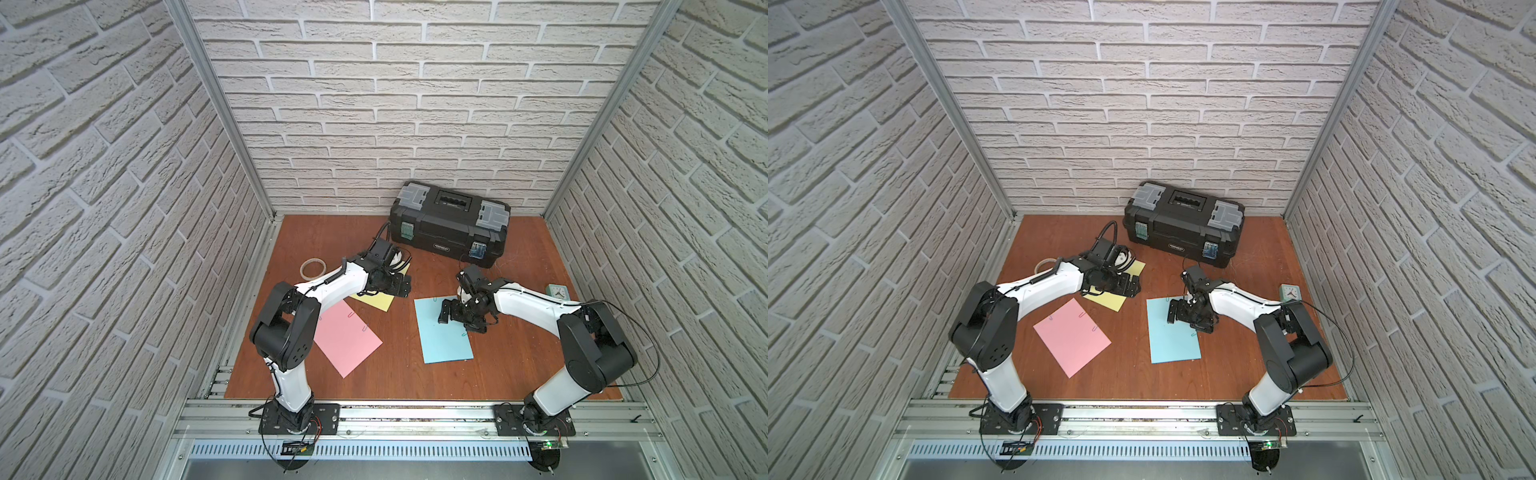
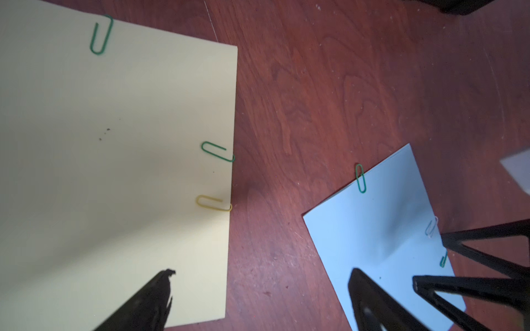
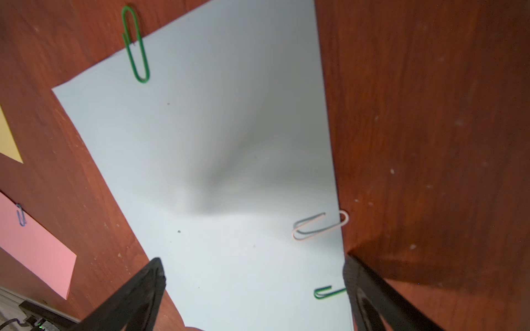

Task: Unclip the paperclips from the documents
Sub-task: Move the document to the center of the board.

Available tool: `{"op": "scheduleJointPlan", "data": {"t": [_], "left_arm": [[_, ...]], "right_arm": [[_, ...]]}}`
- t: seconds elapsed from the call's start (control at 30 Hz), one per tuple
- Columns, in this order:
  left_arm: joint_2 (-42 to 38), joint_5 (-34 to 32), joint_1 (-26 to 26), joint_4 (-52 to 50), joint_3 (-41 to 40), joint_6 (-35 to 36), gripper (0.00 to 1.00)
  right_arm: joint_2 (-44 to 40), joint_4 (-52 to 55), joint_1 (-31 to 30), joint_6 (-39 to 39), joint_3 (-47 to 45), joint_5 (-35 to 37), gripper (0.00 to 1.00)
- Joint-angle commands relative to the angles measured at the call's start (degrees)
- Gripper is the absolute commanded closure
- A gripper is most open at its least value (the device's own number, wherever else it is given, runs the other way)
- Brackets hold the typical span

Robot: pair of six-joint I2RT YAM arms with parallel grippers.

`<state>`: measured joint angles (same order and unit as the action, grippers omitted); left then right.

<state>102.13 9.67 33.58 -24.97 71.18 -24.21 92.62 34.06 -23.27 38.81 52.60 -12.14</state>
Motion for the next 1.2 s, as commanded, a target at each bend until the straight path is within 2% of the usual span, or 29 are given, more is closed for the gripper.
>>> {"op": "scheduleJointPlan", "data": {"t": [0.0,0.2,0.33,0.5,0.7,0.83,1.17], "left_arm": [[0.7,3.2,0.5,-3.8,1.5,-0.6,0.05],[1.7,5.7,1.7,-7.3,3.1,-2.6,0.09],[1.8,5.8,2.8,-8.3,3.5,-3.6,0.10],[1.2,4.1,4.8,-9.5,2.5,-5.4,0.11],[3.1,4.4,5.1,-10.8,4.0,-7.3,0.13],[6.8,5.4,4.9,-13.4,7.6,-7.3,0.17],[10.3,10.3,4.3,-10.5,7.2,-11.1,0.34]], "right_arm": [[-0.2,1.8,-0.1,-3.9,-2.4,-1.9,0.03],[-1.2,0.1,-3.8,-4.0,-5.1,-4.9,0.05],[-2.1,-3.8,-6.2,-0.2,-5.6,-8.8,0.05],[-7.7,-1.2,-5.9,-0.8,-3.8,-3.1,0.04],[-11.8,-1.3,-3.2,-2.8,-4.3,-1.0,0.05],[-9.6,-3.8,-1.3,-3.4,-4.7,-0.8,0.08],[-2.8,-9.6,0.3,-3.3,-4.2,-0.9,0.12]]}}
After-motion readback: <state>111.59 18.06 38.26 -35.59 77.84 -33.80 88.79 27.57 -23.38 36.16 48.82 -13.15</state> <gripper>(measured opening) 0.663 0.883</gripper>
